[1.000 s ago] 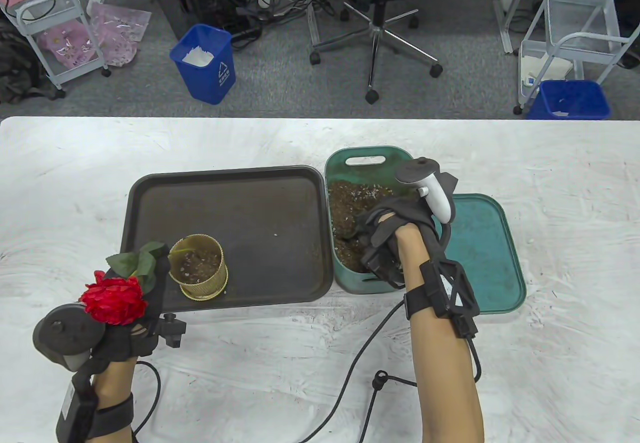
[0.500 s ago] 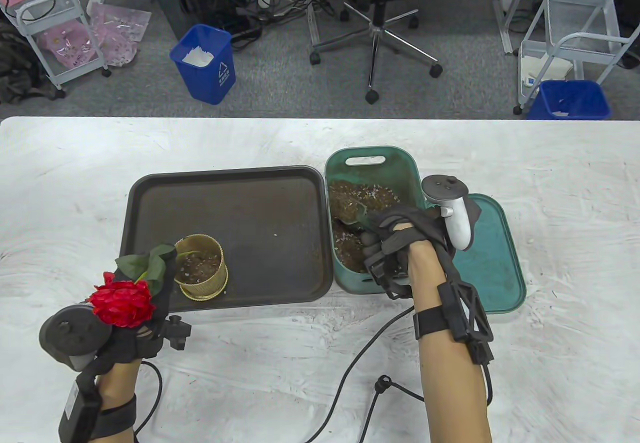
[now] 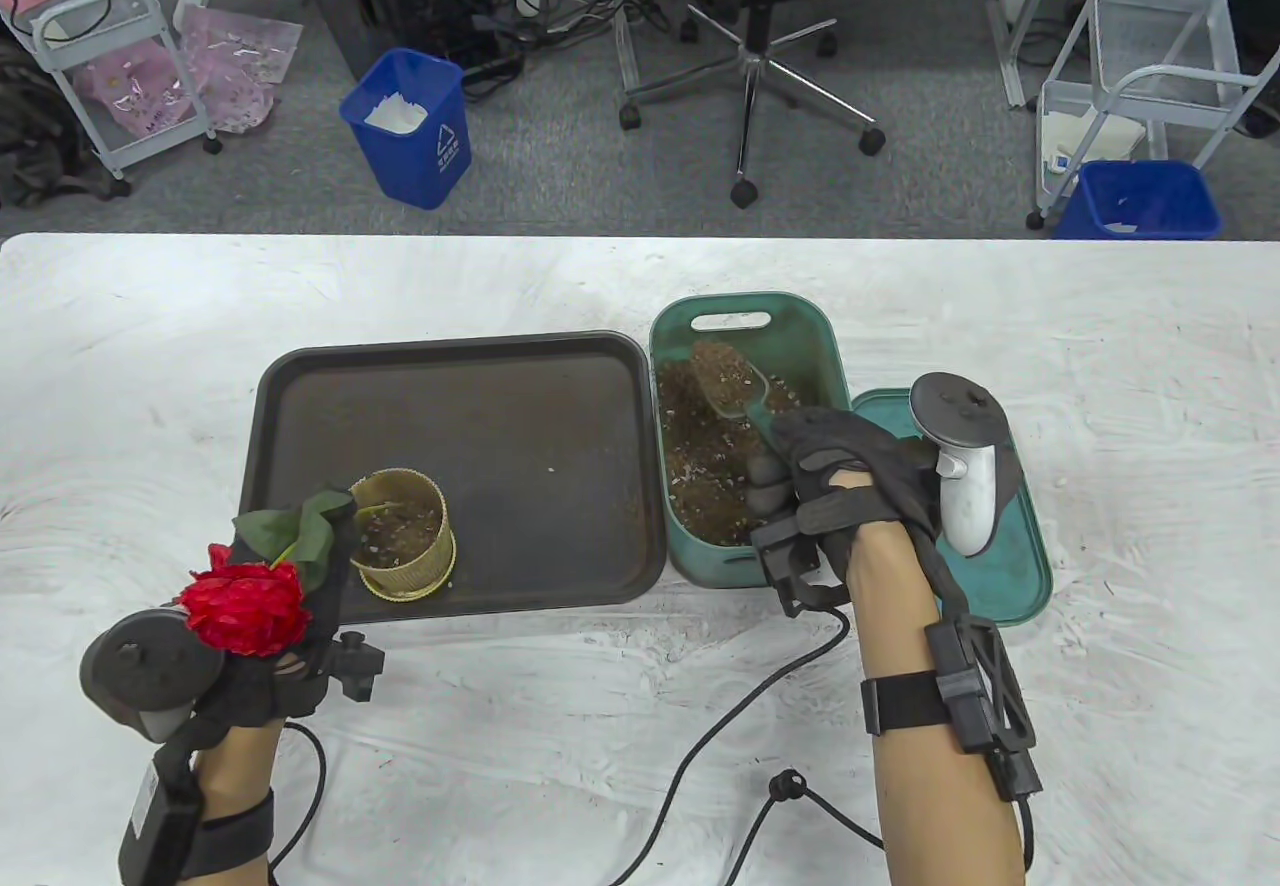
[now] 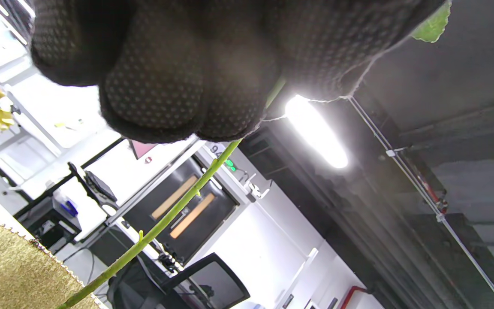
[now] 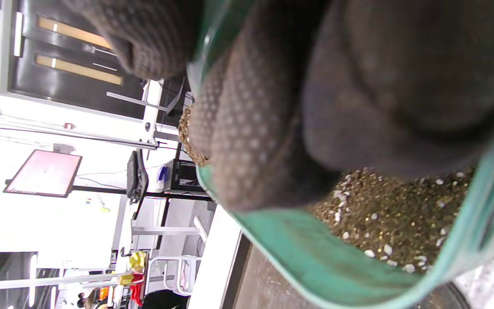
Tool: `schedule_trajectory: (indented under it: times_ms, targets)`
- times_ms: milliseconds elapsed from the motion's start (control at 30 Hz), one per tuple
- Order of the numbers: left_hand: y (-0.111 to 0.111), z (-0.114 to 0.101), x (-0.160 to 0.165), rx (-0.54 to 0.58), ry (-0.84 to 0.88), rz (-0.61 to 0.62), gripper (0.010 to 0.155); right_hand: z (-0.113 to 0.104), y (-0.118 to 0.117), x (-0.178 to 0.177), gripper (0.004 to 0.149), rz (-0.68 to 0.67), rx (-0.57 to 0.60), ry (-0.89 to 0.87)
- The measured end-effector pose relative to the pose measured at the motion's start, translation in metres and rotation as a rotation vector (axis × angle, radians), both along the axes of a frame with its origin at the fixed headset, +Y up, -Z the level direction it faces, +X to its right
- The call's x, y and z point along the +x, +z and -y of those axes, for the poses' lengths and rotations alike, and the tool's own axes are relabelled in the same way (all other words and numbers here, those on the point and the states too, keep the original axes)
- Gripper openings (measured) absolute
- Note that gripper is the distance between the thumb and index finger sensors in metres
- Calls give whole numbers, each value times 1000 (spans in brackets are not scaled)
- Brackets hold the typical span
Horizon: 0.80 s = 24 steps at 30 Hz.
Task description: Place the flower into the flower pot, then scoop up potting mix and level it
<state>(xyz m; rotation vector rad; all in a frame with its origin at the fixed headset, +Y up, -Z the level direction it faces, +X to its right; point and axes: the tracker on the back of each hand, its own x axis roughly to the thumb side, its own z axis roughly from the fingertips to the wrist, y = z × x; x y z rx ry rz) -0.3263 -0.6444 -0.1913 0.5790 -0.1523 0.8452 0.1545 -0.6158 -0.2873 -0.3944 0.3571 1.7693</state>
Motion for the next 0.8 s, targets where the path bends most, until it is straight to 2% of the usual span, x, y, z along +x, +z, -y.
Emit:
schedule_trajectory:
  times_ms: [133,333,800]
  targets:
    - [0,0,0,0,-1,2,43,-10,6,-22,55,-50,60,8]
    - [0,0,0,1,-3,1,43,-10,11,-68,55,-190,71,-6]
    - [0,-2,-7,1,15,-23,43,29,15,-179,55,-450,21,41]
